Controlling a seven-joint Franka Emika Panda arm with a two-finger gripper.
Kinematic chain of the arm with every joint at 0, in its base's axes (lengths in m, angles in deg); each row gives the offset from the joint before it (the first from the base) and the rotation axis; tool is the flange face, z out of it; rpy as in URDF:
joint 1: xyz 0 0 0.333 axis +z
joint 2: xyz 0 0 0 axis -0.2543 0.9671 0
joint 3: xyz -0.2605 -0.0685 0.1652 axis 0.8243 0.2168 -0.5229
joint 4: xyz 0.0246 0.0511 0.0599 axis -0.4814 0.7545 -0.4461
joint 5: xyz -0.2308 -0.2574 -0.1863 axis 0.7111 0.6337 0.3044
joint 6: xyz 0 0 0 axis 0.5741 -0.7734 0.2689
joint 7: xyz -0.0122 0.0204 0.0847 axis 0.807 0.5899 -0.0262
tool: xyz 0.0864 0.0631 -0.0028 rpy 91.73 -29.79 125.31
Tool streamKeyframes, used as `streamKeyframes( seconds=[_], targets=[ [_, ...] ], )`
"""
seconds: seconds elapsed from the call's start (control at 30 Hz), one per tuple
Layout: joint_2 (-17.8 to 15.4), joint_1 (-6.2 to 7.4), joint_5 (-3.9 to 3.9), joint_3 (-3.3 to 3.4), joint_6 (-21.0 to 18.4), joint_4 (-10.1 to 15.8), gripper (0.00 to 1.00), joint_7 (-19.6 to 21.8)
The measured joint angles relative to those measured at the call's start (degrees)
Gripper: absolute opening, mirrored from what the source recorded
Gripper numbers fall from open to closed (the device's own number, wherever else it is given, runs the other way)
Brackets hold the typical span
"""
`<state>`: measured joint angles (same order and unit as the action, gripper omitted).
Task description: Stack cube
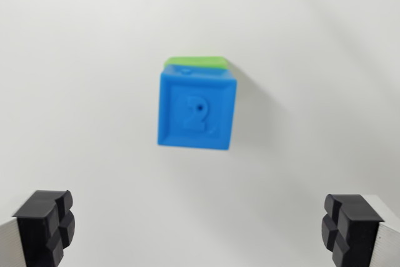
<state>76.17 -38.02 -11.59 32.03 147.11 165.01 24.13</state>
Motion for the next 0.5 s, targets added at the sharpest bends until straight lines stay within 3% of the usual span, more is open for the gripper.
streamKeyframes(
  seconds=[0.5],
  targets=[
    [-3.87,0.0,0.0,0.0,-7.81,-3.99,1.0,0.0]
  ],
)
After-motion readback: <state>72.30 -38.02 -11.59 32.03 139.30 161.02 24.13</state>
